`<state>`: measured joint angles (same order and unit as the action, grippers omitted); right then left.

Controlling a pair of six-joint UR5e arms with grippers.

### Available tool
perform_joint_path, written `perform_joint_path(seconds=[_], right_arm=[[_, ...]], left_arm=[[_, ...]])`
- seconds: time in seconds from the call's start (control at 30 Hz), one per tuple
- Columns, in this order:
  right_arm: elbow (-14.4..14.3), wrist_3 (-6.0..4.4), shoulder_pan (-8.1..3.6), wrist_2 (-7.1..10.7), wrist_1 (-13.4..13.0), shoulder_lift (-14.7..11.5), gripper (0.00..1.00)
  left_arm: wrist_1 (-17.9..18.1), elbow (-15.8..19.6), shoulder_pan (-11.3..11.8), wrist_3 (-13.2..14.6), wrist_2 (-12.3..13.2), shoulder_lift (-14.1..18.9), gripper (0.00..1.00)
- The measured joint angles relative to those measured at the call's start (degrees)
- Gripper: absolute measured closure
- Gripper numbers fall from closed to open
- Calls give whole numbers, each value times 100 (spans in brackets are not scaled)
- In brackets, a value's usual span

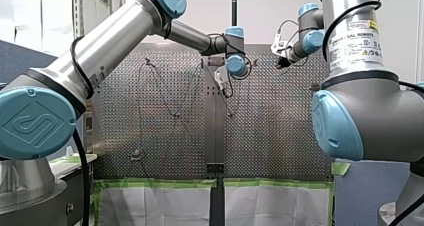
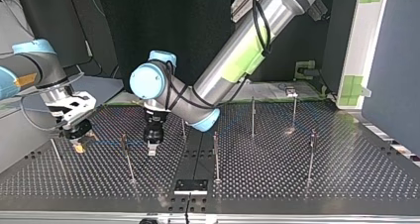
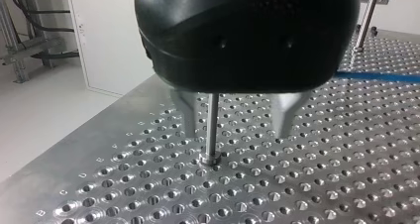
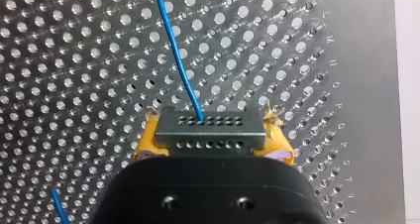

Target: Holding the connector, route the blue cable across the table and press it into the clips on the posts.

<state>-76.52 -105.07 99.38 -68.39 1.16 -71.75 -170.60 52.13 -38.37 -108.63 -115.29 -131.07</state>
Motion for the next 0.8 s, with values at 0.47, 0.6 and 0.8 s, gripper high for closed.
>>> perform_joint_path(seconds=[0.47,0.6,0.8], right_arm=[[0,3,5,9,5,6,100],[0,3,6,10,6,6,100],[0,3,7,10,5,6,100]], left_arm=[[-394,0,-49,-95,33,12,0],[-608,30,-82,-132,201,41,0],[-717,296,-118,-222,465,303,0]])
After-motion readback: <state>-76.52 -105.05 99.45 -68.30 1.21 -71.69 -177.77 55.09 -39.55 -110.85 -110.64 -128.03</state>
